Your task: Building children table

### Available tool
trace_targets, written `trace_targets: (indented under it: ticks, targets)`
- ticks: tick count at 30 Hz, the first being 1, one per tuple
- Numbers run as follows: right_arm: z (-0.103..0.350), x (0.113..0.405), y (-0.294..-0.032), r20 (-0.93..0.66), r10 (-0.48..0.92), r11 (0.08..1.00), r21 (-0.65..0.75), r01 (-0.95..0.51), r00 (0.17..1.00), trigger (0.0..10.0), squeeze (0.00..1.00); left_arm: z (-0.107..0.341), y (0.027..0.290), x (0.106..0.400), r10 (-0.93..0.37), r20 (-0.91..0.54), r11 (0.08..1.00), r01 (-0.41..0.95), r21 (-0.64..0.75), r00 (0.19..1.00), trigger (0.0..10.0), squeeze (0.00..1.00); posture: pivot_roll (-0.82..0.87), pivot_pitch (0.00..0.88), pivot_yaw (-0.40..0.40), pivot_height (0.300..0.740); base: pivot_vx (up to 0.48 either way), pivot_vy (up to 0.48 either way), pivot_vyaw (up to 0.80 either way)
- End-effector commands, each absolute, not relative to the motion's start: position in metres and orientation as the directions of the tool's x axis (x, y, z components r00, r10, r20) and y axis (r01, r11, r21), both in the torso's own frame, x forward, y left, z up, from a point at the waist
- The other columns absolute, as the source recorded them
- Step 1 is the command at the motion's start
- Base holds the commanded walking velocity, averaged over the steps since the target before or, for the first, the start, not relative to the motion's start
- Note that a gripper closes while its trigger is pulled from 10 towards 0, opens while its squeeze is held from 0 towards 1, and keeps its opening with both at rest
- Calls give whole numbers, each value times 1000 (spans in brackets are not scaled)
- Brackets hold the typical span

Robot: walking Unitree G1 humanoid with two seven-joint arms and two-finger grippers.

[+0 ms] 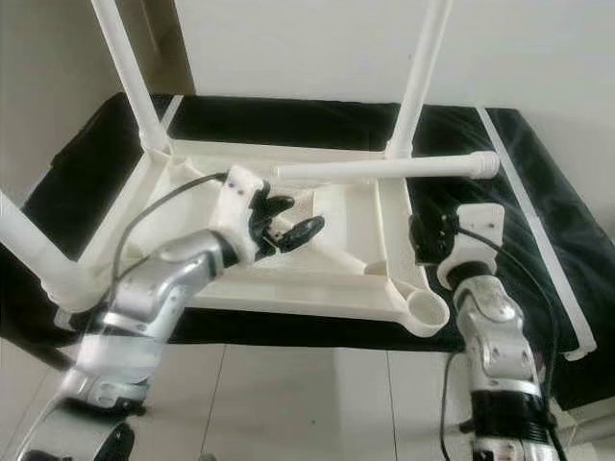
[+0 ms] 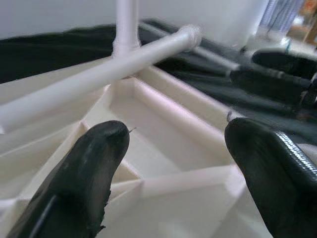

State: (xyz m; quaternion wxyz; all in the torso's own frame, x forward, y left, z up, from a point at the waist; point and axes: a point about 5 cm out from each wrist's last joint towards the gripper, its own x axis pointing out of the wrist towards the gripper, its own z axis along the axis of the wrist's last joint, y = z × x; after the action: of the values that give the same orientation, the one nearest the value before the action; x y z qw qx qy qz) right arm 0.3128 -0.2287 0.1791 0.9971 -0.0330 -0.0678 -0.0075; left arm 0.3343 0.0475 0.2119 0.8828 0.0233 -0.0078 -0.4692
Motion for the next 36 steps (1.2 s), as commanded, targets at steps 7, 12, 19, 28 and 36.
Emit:
trace_targets:
  ticks: [7, 12, 19, 28, 36]
  targets:
    - [165, 311, -223, 95, -46, 999, -24, 49, 994, 10000, 0, 195, 53, 356, -677, -120, 726, 686, 51, 726, 10000, 0, -29, 85, -3, 740, 0, 0, 0]
    - [159, 307, -225, 87, -63, 997, -38, 66, 994, 10000, 0, 184, 53, 356, -664, -179, 722, 685, 98, 726, 10000, 0, -33, 84, 2, 740, 0, 0, 0]
    - [162, 296, -229, 166, -131, 987, -67, 143, 977, 10000, 0, 194, 54, 355, -686, -57, 718, 688, 107, 725, 10000, 0, -36, 75, 13, 740, 0, 0, 0]
    - [171, 284, -231, 260, -222, 970, -40, 241, 940, 10000, 0, 197, 61, 352, -648, 44, 761, 644, 71, 761, 10000, 0, -41, 68, 18, 740, 0, 0, 0]
    - [168, 269, -224, 293, -252, 960, -43, 276, 922, 10000, 0, 184, 74, 337, -621, 111, 783, 621, 37, 776, 10000, 0, -38, 42, 9, 740, 0, 0, 0]
